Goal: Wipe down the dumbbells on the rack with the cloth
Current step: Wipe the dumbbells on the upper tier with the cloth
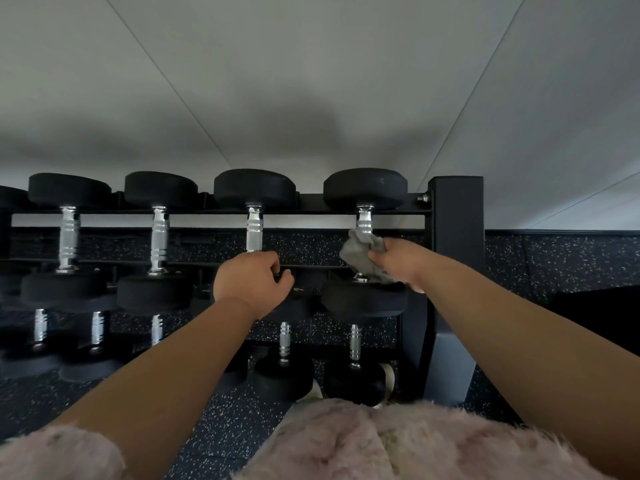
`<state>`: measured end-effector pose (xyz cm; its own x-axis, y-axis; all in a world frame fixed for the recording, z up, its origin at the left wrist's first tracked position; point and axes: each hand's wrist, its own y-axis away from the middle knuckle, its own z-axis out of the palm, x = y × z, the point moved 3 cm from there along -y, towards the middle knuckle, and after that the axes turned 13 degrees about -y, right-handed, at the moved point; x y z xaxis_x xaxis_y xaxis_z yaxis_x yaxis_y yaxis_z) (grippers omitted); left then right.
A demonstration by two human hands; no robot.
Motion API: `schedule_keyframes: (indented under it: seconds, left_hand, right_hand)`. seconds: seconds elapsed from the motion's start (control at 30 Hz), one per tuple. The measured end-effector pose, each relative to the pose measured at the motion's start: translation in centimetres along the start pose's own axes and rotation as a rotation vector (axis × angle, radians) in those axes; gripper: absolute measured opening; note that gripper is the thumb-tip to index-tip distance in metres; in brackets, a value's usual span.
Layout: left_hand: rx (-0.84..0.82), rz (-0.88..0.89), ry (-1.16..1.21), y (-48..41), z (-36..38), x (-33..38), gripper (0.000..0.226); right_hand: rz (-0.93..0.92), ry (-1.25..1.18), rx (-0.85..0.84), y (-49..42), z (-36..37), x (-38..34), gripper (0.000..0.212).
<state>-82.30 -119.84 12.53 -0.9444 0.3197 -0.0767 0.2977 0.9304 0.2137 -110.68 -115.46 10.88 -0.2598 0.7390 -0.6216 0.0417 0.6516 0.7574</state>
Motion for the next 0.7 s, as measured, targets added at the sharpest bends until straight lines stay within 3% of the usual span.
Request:
schedule_keyframes:
  seconds: [0.1, 0.2, 0.27, 0.4, 0.5, 0.57, 0.7]
  left_hand:
    - [0.009, -0.004, 0.02, 0.1, -0.1, 0.0, 0.026]
    - [0.006, -0.011, 0.028, 0.2, -0.3, 0.1, 0.027]
    - [0.004, -0.015, 0.025, 0.2, -0.3, 0.0, 0.026]
    - [-0.011, -0.027, 0.018, 0.1, -0.2, 0.0, 0.027]
    - [-0.007, -0.024, 0.021, 0.1, -0.4, -0.1, 0.027]
    - [-0.016, -0.025, 0.016, 0.0, -0.3, -0.2, 0.027]
    - [-0.03, -0.034, 0.004, 0.1, -0.3, 0.0, 0.028]
  right_hand:
    - [0.023, 0.015, 0.014, 0.0, -0.6, 0.0, 0.031]
    - [-0.04, -0.246, 0.217, -1.0, -0.5, -1.9, 0.037]
    - [-0.083, -0.29, 0.309, -1.3, -0.1, -3.0, 0.04]
    - [-0.071, -0.066, 0.174, 0.3, 0.5, -1.8, 0.031]
    - [-0.058, -0.22, 0.127, 2.9, -1.6, -0.8, 0.024]
    - [-0.168, -0.297, 0.203, 4.6, -3.1, -1.4, 0.023]
    - [-0.496, -0.245, 0.522, 6.4, -5.1, -3.7, 0.025]
